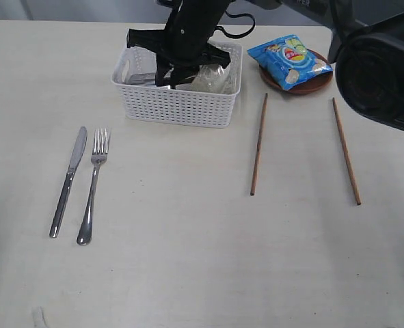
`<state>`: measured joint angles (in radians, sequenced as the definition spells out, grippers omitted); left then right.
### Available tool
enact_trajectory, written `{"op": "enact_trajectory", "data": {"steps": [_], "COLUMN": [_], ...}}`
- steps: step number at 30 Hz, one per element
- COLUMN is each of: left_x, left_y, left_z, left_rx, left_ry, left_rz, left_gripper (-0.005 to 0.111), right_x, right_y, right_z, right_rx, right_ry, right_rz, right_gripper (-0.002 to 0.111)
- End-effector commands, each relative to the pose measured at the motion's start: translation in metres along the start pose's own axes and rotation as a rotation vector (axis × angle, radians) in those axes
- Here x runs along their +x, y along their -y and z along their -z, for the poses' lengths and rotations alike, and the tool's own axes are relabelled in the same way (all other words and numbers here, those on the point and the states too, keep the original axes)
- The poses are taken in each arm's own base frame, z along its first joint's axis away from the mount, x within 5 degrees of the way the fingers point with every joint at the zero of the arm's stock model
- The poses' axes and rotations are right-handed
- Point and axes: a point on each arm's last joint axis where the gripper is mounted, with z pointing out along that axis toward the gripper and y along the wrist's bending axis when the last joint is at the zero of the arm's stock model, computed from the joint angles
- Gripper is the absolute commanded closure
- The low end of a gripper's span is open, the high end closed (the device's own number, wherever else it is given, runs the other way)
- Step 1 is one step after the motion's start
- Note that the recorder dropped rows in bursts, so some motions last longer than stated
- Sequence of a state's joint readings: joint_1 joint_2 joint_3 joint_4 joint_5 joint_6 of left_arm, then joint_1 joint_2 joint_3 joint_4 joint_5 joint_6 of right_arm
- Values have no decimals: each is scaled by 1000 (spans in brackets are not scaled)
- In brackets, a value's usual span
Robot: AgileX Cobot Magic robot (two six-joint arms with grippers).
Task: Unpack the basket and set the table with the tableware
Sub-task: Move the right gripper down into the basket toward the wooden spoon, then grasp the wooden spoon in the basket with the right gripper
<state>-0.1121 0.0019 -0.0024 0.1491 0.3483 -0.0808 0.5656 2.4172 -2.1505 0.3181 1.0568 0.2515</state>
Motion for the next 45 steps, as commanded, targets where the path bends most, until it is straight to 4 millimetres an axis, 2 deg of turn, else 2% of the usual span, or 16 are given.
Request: {"op": "enact_trajectory", "data": {"steps": [1,10,22,29,32,36,38,41,45], "left_x": [1,1,1,1,1,1,1,1,1], "left_y": [0,0,0,0,0,0,0,0,0], "left_z": [0,0,0,0,0,0,0,0,0], "left_rx": [5,5,5,5,5,5,5,5,5], "left_ry": [1,1,1,1,1,1,1,1,1], "left_rz": [-3,-3,-3,-3,-3,-3,-3,-3,-3], "left_gripper": [107,107,107,107,107,107,107,107,107], "right_x": [-4,-7,-16,-16,-15,-17,-19,-21,-23], "right_y": [-1,-5,-16,-4,-3,-6,-7,-6,-5], "right_z": [3,6,26,27,27,27,27,27,35], "right_rx": [-32,-51,-81,64,66,37,30,49,106], "right_ry": [31,62,99,86,81,101,122,140,140], "right_rz": [74,173,198,209,207,192,188,263,513], "right_gripper": [107,109,108,108,97,65,57,58,71]}}
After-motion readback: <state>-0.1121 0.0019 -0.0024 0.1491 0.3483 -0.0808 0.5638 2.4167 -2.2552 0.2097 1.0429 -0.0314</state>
